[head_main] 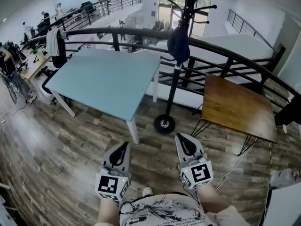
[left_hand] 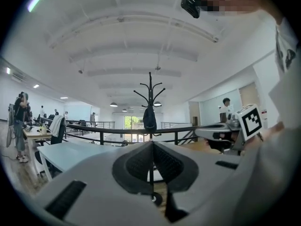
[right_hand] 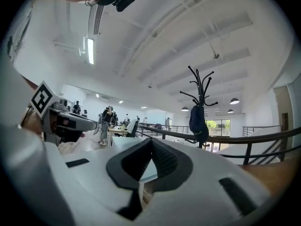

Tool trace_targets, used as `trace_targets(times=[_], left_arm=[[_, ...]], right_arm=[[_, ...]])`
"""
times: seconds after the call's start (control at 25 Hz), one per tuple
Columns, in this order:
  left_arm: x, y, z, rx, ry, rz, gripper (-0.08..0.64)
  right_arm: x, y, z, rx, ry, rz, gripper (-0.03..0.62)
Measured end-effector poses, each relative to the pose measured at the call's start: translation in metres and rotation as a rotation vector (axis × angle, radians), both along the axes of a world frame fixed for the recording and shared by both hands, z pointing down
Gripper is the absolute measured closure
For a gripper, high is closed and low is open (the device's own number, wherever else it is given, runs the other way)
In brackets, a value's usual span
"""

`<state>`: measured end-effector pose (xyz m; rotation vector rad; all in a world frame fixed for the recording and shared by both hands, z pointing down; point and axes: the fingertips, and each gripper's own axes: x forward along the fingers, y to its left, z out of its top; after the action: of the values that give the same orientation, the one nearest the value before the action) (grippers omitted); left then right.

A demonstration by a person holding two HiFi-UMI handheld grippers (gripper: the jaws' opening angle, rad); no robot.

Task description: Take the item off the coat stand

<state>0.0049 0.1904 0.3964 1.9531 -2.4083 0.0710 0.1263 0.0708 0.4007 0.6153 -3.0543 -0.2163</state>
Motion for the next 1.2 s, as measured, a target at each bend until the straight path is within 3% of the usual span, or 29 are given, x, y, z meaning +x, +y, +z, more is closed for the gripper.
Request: trace_targets(times=[0.24,0.48,0.76,1.0,1.2], left_arm=[[-0.071,-0.013,0.0,-0.004,-0.002,-0.021,0.555],[-0.126,-0.06,0.026,-0.043,0.024,-0.028,0.555],[-0.174,-0.166,0.025,-0.054,-0.023,0.024,0.555],[-0.21,-0.252,0.011,0.003,-0.037,0.04,0.555],[-0.23,-0.311,-0.005,0.009,-0.04,0.121,0.555]], right_arm=[[-0.062,-0.015,-0.009,0.008,0.011,0.002,0.598],[-0.123,-0.066,0.002,0.004,0.026,-0.01,0.598],[-0.176,-0.173,-0.005,-0.004,-0.018,0.021,0.598],[-0.204,-0.255,-0.015,0.035,-0.041,0.064,0.598],[-0.224,-0.313,-0.036,0.013,-0.079,0.145,0.598]])
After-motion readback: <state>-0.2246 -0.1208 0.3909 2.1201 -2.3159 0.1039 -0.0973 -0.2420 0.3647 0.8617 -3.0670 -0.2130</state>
